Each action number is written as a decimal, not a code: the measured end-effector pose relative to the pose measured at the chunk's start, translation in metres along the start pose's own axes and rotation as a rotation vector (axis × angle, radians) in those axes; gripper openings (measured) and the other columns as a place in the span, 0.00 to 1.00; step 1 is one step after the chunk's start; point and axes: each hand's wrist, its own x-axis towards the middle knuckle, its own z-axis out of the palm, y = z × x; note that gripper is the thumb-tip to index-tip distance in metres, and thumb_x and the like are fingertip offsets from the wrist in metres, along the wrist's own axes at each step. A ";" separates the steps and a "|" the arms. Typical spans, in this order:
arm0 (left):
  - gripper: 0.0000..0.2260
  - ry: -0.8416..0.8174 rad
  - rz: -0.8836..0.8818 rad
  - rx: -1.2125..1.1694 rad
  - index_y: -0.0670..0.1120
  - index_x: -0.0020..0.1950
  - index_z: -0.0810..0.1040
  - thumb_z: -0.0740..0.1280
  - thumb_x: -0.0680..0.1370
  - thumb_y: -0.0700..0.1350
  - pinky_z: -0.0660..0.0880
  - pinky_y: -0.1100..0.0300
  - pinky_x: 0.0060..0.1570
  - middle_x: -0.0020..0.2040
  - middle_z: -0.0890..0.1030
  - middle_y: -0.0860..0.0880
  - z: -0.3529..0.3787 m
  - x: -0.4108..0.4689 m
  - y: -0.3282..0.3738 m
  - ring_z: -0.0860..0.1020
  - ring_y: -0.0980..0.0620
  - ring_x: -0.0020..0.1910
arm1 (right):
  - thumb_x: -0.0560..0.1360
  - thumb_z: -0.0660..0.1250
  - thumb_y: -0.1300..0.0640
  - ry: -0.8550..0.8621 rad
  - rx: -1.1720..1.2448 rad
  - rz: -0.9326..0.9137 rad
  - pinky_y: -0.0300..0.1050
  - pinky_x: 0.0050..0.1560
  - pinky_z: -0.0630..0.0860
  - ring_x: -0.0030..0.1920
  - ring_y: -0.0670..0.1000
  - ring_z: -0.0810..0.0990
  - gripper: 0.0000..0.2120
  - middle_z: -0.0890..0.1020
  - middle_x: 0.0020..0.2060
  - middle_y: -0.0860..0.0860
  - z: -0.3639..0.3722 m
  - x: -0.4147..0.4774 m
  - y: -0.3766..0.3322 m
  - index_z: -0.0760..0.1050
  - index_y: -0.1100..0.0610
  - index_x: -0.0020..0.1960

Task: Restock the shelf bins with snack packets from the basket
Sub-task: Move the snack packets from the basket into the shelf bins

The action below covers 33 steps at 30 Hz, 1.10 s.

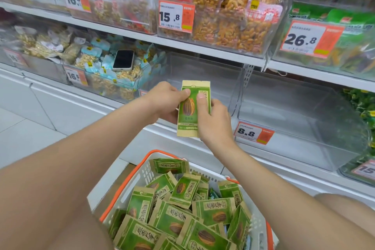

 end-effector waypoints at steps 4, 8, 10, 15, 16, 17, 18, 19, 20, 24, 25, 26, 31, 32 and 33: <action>0.18 0.023 0.035 -0.021 0.37 0.54 0.83 0.64 0.86 0.51 0.84 0.53 0.36 0.44 0.87 0.40 -0.020 0.029 -0.013 0.88 0.42 0.40 | 0.80 0.64 0.37 -0.110 -0.048 -0.050 0.48 0.38 0.79 0.39 0.48 0.84 0.18 0.85 0.37 0.46 0.013 0.036 -0.004 0.81 0.51 0.46; 0.16 0.412 0.339 0.775 0.46 0.40 0.74 0.59 0.85 0.50 0.70 0.51 0.39 0.40 0.81 0.44 -0.033 0.067 -0.036 0.80 0.36 0.45 | 0.82 0.65 0.42 -0.067 0.127 0.152 0.40 0.25 0.68 0.22 0.48 0.73 0.19 0.81 0.33 0.52 0.033 0.088 -0.002 0.80 0.58 0.49; 0.09 0.427 0.427 1.010 0.46 0.45 0.77 0.61 0.82 0.46 0.65 0.51 0.43 0.45 0.80 0.43 -0.040 0.077 -0.041 0.76 0.37 0.50 | 0.84 0.61 0.43 -0.080 0.201 0.253 0.43 0.30 0.71 0.31 0.54 0.77 0.22 0.83 0.43 0.59 0.052 0.121 0.000 0.77 0.62 0.57; 0.13 0.224 0.331 1.063 0.47 0.40 0.76 0.59 0.81 0.49 0.64 0.51 0.44 0.41 0.78 0.42 -0.050 0.108 -0.064 0.74 0.38 0.43 | 0.85 0.59 0.51 0.001 0.232 0.364 0.45 0.48 0.73 0.47 0.55 0.78 0.08 0.80 0.52 0.54 0.104 0.179 0.009 0.70 0.57 0.57; 0.14 0.209 0.316 1.006 0.47 0.37 0.73 0.59 0.81 0.50 0.65 0.51 0.42 0.40 0.75 0.42 -0.051 0.112 -0.067 0.75 0.37 0.42 | 0.84 0.60 0.54 0.001 0.176 0.336 0.45 0.51 0.72 0.49 0.55 0.77 0.05 0.79 0.53 0.54 0.114 0.188 0.012 0.69 0.55 0.54; 0.15 0.206 0.306 0.956 0.48 0.36 0.71 0.58 0.81 0.51 0.65 0.51 0.40 0.38 0.73 0.44 -0.051 0.116 -0.068 0.74 0.37 0.42 | 0.83 0.61 0.56 -0.021 0.112 0.301 0.46 0.53 0.73 0.52 0.56 0.77 0.03 0.78 0.55 0.54 0.123 0.196 0.016 0.69 0.55 0.55; 0.15 0.216 0.309 0.929 0.49 0.34 0.70 0.58 0.80 0.52 0.64 0.52 0.38 0.36 0.70 0.45 -0.051 0.119 -0.069 0.73 0.37 0.41 | 0.82 0.62 0.56 -0.051 0.045 0.269 0.47 0.55 0.74 0.55 0.57 0.77 0.07 0.78 0.57 0.54 0.132 0.204 0.019 0.68 0.56 0.60; 0.16 0.237 0.319 0.922 0.48 0.33 0.69 0.59 0.79 0.53 0.63 0.52 0.37 0.34 0.69 0.46 -0.051 0.121 -0.069 0.72 0.37 0.39 | 0.82 0.62 0.56 -0.076 -0.031 0.234 0.48 0.55 0.75 0.57 0.58 0.78 0.14 0.79 0.58 0.55 0.140 0.212 0.021 0.67 0.57 0.66; 0.17 0.257 0.329 0.926 0.48 0.32 0.68 0.59 0.79 0.54 0.62 0.52 0.36 0.33 0.68 0.47 -0.051 0.122 -0.069 0.71 0.38 0.38 | 0.82 0.63 0.55 -0.096 -0.092 0.204 0.49 0.54 0.74 0.58 0.58 0.78 0.18 0.79 0.59 0.55 0.147 0.218 0.021 0.66 0.57 0.70; 0.18 0.241 0.373 0.955 0.49 0.31 0.67 0.58 0.79 0.55 0.67 0.53 0.39 0.35 0.76 0.47 -0.045 0.128 -0.070 0.71 0.41 0.38 | 0.83 0.64 0.54 -0.051 -0.330 0.158 0.48 0.55 0.74 0.63 0.59 0.80 0.16 0.81 0.63 0.55 0.171 0.253 0.010 0.72 0.58 0.68; 0.18 0.236 0.380 0.960 0.49 0.31 0.67 0.58 0.79 0.55 0.67 0.53 0.39 0.35 0.76 0.48 -0.045 0.129 -0.071 0.71 0.41 0.37 | 0.83 0.63 0.55 -0.032 -0.404 0.165 0.48 0.57 0.74 0.65 0.59 0.79 0.16 0.80 0.65 0.56 0.176 0.261 0.008 0.72 0.59 0.69; 0.19 0.235 0.388 0.964 0.48 0.31 0.67 0.57 0.79 0.55 0.66 0.53 0.38 0.34 0.75 0.48 -0.045 0.130 -0.071 0.71 0.42 0.35 | 0.84 0.62 0.55 -0.015 -0.465 0.172 0.48 0.59 0.74 0.67 0.59 0.78 0.17 0.79 0.67 0.56 0.180 0.266 0.006 0.70 0.59 0.71; 0.19 0.250 0.406 0.987 0.48 0.30 0.65 0.58 0.79 0.54 0.61 0.53 0.34 0.30 0.67 0.48 -0.046 0.128 -0.071 0.64 0.46 0.30 | 0.84 0.61 0.54 -0.028 -0.527 0.176 0.52 0.68 0.70 0.75 0.62 0.69 0.26 0.67 0.76 0.60 0.187 0.288 0.021 0.58 0.59 0.79; 0.19 0.261 0.409 0.990 0.47 0.31 0.64 0.58 0.79 0.54 0.59 0.54 0.33 0.30 0.66 0.48 -0.046 0.128 -0.072 0.63 0.46 0.30 | 0.84 0.61 0.55 -0.038 -0.525 0.172 0.52 0.69 0.70 0.76 0.62 0.68 0.27 0.67 0.77 0.60 0.187 0.289 0.025 0.56 0.60 0.80; 0.20 0.273 0.408 0.996 0.47 0.31 0.63 0.58 0.80 0.54 0.56 0.54 0.31 0.30 0.65 0.47 -0.046 0.127 -0.073 0.62 0.46 0.29 | 0.84 0.61 0.56 -0.031 -0.510 0.162 0.52 0.69 0.69 0.76 0.62 0.67 0.29 0.67 0.77 0.60 0.187 0.291 0.028 0.54 0.60 0.81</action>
